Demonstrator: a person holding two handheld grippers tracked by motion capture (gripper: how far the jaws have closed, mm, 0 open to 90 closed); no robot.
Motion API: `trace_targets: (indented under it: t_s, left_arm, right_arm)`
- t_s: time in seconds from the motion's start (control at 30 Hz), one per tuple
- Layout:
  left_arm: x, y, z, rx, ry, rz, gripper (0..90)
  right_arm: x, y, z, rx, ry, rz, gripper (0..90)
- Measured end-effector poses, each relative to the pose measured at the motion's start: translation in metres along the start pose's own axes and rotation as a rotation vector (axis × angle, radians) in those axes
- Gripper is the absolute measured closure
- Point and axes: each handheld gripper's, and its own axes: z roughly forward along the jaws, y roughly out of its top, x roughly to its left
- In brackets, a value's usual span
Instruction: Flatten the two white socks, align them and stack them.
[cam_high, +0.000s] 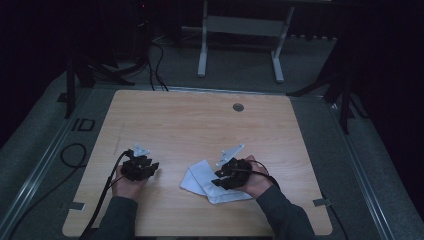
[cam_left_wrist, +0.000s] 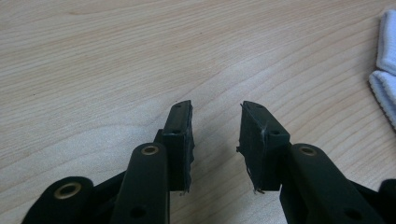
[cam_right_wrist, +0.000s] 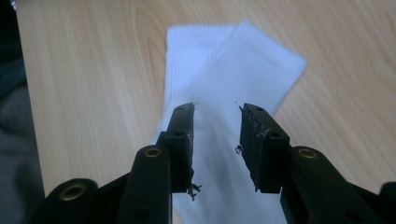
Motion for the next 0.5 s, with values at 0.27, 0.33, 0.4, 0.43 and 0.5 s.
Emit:
trace_targets:
  t_s: [0.27, 0.33, 0.4, 0.43, 0.5]
  left_arm:
    - [0.001, 0.000, -0.001, -0.004, -0.001, -0.003, 64.5]
    - [0.001, 0.000, -0.001, -0.004, -0.001, -0.001, 64.5]
    - [0.001, 0.000, -0.002, -0.004, -0.001, -0.001, 64.5]
    - [0.001, 0.000, -0.002, -0.004, 0.000, 0.000, 64.5]
    - [0.001, 0.000, -0.002, -0.005, 0.000, -0.001, 64.5]
  right_arm:
    - [0.002, 0.021, 0.032, 0.016, 0.002, 0.016, 61.4]
    - [0.003, 0.024, 0.039, 0.026, 0.008, 0.018, 59.8]
    - [0.003, 0.026, 0.045, 0.037, 0.003, 0.021, 59.2]
    - [0.003, 0.027, 0.047, 0.040, 0.007, 0.021, 59.3]
    - [0.003, 0.029, 0.051, 0.048, 0.003, 0.028, 59.2]
